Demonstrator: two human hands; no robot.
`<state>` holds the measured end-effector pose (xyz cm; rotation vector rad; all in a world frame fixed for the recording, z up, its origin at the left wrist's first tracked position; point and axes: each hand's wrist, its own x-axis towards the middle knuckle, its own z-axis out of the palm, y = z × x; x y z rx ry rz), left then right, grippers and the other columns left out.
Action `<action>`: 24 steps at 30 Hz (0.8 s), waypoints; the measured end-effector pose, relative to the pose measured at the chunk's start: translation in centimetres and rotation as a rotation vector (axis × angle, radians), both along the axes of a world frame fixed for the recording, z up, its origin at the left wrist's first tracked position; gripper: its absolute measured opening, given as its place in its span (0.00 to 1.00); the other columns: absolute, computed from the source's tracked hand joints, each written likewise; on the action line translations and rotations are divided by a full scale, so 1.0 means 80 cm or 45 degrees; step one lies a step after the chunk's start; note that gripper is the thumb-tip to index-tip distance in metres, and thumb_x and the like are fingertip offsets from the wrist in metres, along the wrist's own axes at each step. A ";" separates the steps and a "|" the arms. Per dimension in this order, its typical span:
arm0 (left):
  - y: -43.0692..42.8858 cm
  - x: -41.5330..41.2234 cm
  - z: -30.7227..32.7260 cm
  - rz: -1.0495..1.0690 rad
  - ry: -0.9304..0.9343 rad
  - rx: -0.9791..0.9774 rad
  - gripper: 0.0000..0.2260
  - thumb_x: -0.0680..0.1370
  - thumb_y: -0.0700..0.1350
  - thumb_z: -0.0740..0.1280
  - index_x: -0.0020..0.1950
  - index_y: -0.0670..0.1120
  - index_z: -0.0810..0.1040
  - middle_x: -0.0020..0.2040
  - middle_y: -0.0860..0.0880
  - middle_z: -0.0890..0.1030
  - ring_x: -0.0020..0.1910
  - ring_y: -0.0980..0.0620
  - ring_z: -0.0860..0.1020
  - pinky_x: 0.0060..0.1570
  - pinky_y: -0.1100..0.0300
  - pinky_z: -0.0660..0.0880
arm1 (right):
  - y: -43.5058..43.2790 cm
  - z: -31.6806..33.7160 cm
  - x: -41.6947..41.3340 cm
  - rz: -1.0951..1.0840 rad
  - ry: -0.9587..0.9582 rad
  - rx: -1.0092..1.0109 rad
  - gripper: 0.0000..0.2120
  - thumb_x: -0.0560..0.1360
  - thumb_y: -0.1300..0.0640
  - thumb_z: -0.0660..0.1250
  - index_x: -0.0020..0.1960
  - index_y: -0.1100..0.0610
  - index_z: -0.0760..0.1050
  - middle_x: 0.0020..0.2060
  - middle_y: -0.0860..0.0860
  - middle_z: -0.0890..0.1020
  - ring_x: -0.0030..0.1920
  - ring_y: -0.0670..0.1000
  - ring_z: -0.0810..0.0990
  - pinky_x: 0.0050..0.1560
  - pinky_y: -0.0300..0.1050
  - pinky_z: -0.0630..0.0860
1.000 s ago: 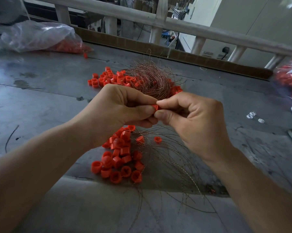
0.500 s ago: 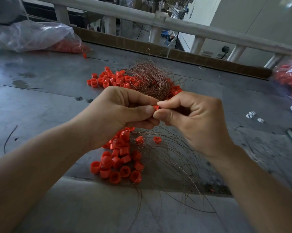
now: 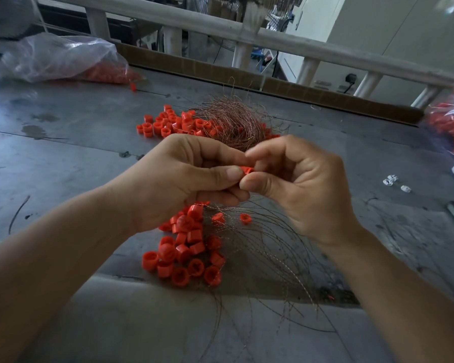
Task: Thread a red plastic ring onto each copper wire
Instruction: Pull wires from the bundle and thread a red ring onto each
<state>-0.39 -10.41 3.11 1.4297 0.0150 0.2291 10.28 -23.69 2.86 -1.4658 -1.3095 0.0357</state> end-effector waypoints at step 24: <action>-0.022 -0.006 0.003 0.067 -0.204 0.257 0.26 0.66 0.46 0.68 0.63 0.54 0.66 0.35 0.42 0.82 0.35 0.47 0.83 0.35 0.61 0.78 | -0.003 0.005 -0.010 -0.091 -0.365 -0.212 0.06 0.70 0.61 0.67 0.40 0.52 0.71 0.36 0.40 0.71 0.37 0.39 0.72 0.38 0.29 0.69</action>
